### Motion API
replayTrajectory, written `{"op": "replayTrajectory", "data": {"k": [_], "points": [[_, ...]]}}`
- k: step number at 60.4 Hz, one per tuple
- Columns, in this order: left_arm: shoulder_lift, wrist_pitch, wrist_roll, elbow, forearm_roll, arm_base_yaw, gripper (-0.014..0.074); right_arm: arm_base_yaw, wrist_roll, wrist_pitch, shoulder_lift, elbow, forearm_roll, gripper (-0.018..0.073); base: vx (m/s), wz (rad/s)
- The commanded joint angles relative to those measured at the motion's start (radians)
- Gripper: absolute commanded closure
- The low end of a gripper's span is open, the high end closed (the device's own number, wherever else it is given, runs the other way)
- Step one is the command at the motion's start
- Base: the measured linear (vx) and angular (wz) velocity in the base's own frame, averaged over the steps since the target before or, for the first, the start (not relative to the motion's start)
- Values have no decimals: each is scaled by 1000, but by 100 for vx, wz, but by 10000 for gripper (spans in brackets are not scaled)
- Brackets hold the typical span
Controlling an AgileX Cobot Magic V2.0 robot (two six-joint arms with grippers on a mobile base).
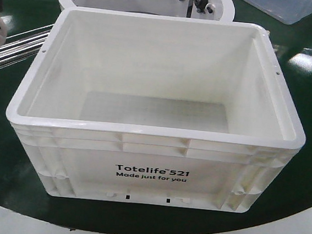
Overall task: Place moving items into box and shelve
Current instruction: 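Lift both held plush balls over the crate rim, then open both grippers to drop the balls into the white crate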
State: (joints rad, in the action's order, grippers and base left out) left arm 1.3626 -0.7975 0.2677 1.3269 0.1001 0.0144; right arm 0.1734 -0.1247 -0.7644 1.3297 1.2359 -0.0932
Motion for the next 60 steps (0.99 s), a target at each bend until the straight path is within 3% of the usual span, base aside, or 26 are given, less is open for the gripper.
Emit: {"op": "replayTrajectory", "data": {"k": [1,6,13,24,34,41,49,60], "points": [[-74,57,-27,79,-69,33,600,-9,-2,46,-71,87,-9,565,0,0],[-88,64,-83,121,-166,74,600,-60,-6,27,-81,144,-9,565,0,0],[-86,85,-167,146,-295,159,600,-202,4,19,-65,205,-8,564,0,0],[-49,82,-180,146,-321,298,598,-441,57,38,8,212,22,564,0,0],[26,50,-214,146,-359,423,596,-592,92,34,100,212,107,560,0,0],[82,30,-268,146,-381,450,593,-629,92,34,146,212,120,545,0,0],[137,-23,-268,146,-378,449,552,-632,131,34,183,212,117,484,0,0],[188,-74,-268,146,-370,449,370,-632,136,22,212,212,124,315,0,0]]}}
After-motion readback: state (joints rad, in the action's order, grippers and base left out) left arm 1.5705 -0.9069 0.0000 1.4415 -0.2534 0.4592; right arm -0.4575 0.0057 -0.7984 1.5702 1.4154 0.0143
